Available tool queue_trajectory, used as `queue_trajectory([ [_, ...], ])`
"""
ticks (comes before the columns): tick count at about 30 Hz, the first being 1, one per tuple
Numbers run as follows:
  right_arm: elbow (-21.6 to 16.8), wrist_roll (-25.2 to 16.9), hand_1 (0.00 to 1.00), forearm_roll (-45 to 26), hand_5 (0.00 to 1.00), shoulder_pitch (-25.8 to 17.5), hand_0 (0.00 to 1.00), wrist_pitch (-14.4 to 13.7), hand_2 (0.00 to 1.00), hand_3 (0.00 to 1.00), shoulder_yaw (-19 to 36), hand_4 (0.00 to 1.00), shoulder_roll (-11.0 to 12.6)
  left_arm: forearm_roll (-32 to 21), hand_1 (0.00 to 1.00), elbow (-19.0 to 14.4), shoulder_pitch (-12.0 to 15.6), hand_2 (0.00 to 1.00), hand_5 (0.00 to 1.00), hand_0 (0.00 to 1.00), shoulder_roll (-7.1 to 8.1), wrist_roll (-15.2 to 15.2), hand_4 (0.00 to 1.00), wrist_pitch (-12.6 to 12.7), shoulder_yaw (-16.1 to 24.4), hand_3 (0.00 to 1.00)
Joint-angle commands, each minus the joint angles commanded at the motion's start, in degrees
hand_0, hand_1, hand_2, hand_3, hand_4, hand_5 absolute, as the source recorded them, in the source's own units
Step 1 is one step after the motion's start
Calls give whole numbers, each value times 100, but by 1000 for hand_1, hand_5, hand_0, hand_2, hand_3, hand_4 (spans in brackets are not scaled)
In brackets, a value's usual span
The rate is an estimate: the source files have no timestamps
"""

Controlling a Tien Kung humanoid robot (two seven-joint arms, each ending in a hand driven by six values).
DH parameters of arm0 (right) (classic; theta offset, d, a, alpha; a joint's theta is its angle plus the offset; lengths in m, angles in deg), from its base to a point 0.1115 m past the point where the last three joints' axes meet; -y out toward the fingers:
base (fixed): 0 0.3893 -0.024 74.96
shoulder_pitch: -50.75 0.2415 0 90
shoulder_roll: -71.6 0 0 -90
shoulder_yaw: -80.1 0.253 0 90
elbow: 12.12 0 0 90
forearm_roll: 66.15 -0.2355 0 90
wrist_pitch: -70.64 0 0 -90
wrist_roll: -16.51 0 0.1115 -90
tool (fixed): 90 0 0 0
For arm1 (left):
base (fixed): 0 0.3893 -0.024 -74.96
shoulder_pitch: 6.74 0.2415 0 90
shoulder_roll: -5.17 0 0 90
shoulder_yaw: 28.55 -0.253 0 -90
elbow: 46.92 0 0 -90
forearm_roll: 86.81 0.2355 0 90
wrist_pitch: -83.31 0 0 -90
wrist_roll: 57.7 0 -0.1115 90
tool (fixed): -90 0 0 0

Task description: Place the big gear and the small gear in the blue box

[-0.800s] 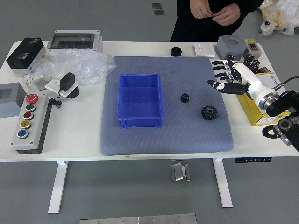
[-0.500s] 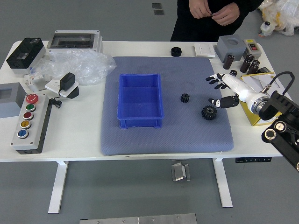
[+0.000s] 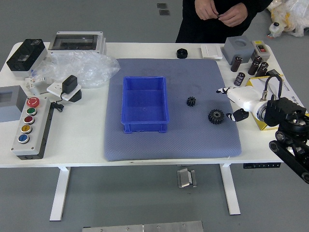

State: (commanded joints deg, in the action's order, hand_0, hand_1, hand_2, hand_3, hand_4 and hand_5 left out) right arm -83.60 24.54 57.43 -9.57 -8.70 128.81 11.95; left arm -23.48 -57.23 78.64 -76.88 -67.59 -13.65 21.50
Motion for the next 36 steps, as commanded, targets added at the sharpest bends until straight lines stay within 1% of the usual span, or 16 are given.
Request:
queue_trajectory([
  [10,159,30,796,-47,54,134,802,157,918,952,-368,764,-67,5,823,0,4,807,308,853,7,-2,675,0,-11,828],
  [17,252,27,785,-118,59,193,795,209,907,951,-490,765,-139,25,823,0,-1,807,308,853,6,-2,674,-3,-9,828],
  [18,264,27,778,-124,58,195,787,210,894,945,-494,764,-146,26,823,0,-1,807,307,853,7,-3,674,-3,-10,828],
  [23,326,31,778,-147,58,189,787,199,894,945,-511,764,-173,27,823,0,3,807,307,853,8,-7,674,-2,-19,828],
  [24,339,28,752,-152,61,187,769,180,850,911,-517,763,-179,26,824,0,4,807,308,854,8,-8,675,-2,-22,829],
  [29,400,15,752,-135,61,184,769,39,850,911,-534,763,-215,29,824,0,5,807,308,854,7,-7,675,-2,-26,829],
  [30,410,15,672,-127,75,185,702,8,731,793,-536,774,-222,31,823,0,4,806,309,854,7,-7,675,-2,-25,828],
  [35,461,17,672,-98,75,198,702,-115,731,793,-548,774,-255,30,823,0,3,806,309,854,7,-4,675,-2,-24,828],
  [36,473,18,615,-93,83,204,673,-130,648,685,-552,775,-261,27,823,0,2,807,308,854,8,-3,675,-2,-26,828],
])
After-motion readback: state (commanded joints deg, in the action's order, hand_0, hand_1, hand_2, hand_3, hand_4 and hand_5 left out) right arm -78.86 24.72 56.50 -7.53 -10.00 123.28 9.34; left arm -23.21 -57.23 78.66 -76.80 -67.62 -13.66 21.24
